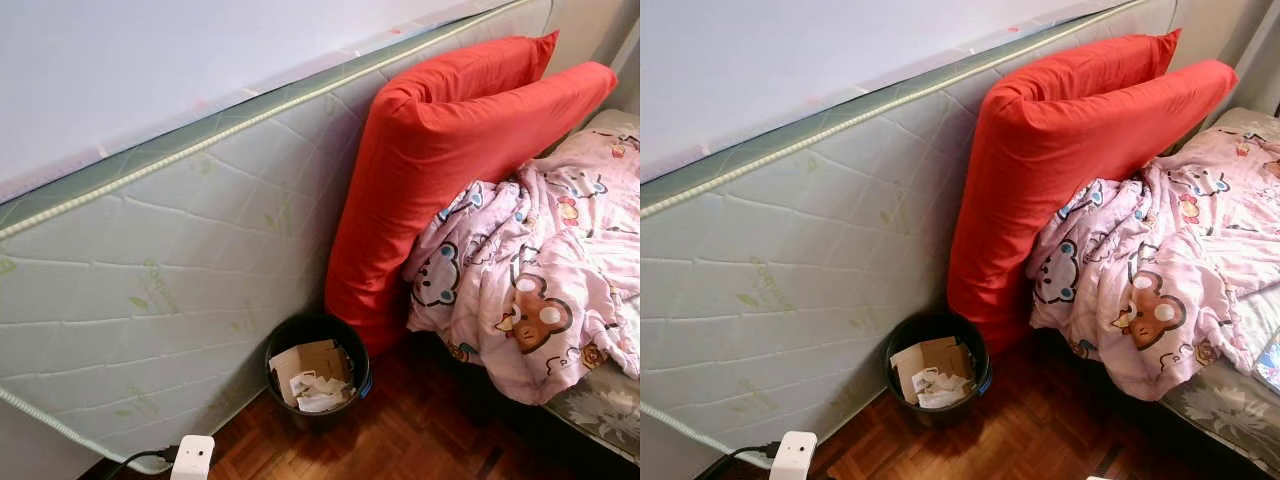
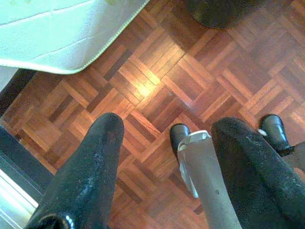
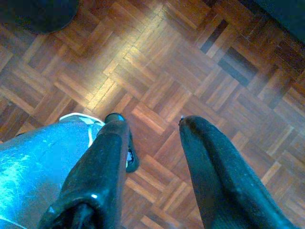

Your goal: Clean up the room

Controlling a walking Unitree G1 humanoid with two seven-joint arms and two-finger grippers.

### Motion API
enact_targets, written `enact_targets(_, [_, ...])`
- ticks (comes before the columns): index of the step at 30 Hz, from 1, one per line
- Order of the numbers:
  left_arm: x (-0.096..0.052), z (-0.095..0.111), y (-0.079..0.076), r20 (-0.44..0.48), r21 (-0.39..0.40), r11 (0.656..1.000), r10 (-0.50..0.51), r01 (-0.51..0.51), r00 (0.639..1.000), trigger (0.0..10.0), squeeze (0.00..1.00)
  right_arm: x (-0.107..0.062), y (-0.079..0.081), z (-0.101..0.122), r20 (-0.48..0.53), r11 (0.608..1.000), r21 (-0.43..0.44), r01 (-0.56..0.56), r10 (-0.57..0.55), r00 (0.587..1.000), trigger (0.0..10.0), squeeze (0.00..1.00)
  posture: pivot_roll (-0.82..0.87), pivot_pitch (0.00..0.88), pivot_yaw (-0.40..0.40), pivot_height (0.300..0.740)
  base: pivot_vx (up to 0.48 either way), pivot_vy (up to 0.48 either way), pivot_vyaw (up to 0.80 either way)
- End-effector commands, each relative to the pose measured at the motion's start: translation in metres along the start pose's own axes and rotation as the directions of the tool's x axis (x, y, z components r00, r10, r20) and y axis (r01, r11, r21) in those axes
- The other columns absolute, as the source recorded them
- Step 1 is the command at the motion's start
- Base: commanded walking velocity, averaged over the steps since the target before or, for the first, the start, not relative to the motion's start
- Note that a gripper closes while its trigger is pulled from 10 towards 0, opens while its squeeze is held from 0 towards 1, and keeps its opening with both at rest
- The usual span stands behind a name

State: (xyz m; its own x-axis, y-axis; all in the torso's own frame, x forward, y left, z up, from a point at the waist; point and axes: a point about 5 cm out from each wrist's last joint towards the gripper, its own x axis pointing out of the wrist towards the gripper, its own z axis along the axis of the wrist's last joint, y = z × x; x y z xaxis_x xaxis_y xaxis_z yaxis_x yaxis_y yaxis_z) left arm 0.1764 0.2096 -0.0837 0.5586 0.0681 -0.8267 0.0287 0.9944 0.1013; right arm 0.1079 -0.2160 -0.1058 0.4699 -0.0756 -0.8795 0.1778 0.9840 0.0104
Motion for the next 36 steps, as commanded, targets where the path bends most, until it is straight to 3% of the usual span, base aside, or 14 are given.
enact_targets(1, [-0.0003, -0.0023, 0.0021, -0.018, 0.018, 1.000, 0.005, -0.005, 1.000, 10.0, 0.00, -0.0005, -0.0017, -0.0022, -0.012, 1.000, 0.003, 0.005, -0.005, 1.000, 10.0, 0.00, -0.13, 0.000, 0.029, 0.734, 0.000, 0.000, -0.76])
enact_targets(11, [0.0001, 0.0005, 0.0035, -0.012, 0.014, 1.000, 0.014, -0.014, 1.000, 10.0, 0.00, 0.0000, -0.0011, 0.0002, -0.004, 1.000, 0.012, 0.005, -0.005, 1.000, 10.0, 0.00, -0.11, 0.000, 0.025, 0.734, 0.000, 0.000, -0.75])
enact_targets(17, [0.0002, 0.0019, 0.0040, -0.008, 0.024, 1.000, 0.015, -0.015, 1.000, 10.0, 0.00, 0.0001, -0.0009, 0.0024, 0.018, 1.000, 0.030, 0.006, -0.006, 1.000, 10.0, 0.00, -0.10, 0.000, 0.021, 0.734, 0.000, 0.000, 0.00])
enact_targets(36, [0.0006, 0.0039, 0.0031, 0.000, 0.018, 1.000, 0.014, -0.014, 1.000, 10.0, 0.00, 0.0004, -0.0021, 0.0042, 0.021, 1.000, 0.021, 0.014, -0.015, 1.000, 10.0, 0.00, -0.10, 0.000, 0.017, 0.734, 0.000, -0.265, 0.00])
